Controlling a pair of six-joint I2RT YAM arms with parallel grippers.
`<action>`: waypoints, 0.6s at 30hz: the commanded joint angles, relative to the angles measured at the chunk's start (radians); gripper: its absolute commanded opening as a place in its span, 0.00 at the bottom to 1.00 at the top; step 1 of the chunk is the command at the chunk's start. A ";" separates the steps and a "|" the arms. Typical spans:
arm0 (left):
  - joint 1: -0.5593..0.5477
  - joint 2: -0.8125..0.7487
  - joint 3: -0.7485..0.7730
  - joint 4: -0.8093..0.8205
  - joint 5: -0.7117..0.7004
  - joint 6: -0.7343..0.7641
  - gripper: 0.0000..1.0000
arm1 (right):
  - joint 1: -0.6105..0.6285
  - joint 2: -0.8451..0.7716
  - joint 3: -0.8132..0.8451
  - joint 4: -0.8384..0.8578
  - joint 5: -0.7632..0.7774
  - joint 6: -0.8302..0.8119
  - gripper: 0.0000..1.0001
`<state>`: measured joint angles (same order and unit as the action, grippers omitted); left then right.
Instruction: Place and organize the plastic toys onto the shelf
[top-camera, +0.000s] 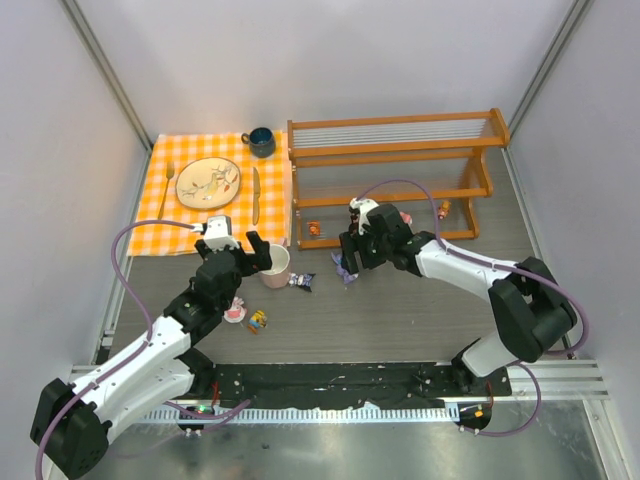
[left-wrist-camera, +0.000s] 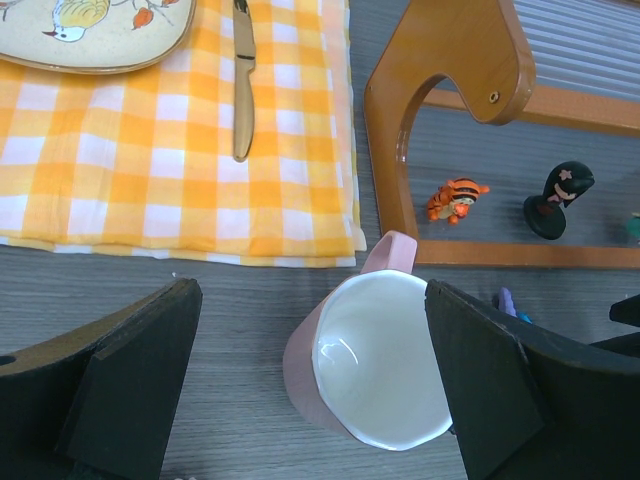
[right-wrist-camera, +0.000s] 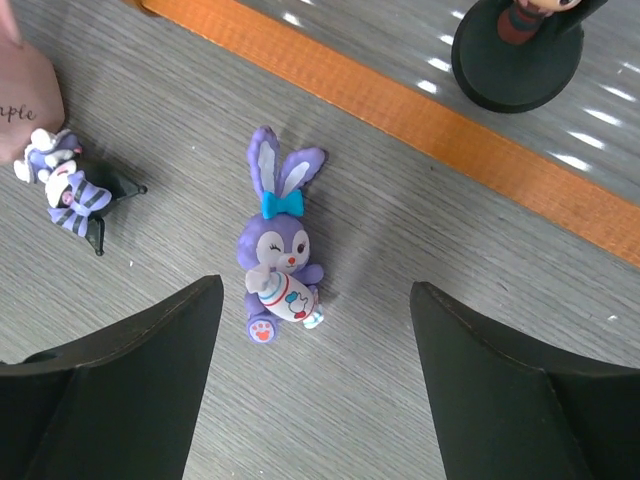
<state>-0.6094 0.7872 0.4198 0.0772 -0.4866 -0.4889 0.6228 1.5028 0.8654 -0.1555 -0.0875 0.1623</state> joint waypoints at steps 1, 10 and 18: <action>-0.003 -0.003 0.001 0.038 -0.017 0.003 1.00 | -0.018 0.007 0.035 -0.001 -0.110 -0.041 0.79; -0.003 0.006 0.005 0.039 -0.007 0.004 1.00 | -0.020 0.042 0.038 0.001 -0.172 -0.053 0.76; -0.001 -0.020 0.004 0.041 0.029 -0.008 1.00 | -0.021 0.088 0.030 0.002 -0.179 -0.061 0.59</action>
<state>-0.6094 0.7872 0.4198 0.0772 -0.4736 -0.4896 0.6018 1.5845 0.8661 -0.1658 -0.2436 0.1173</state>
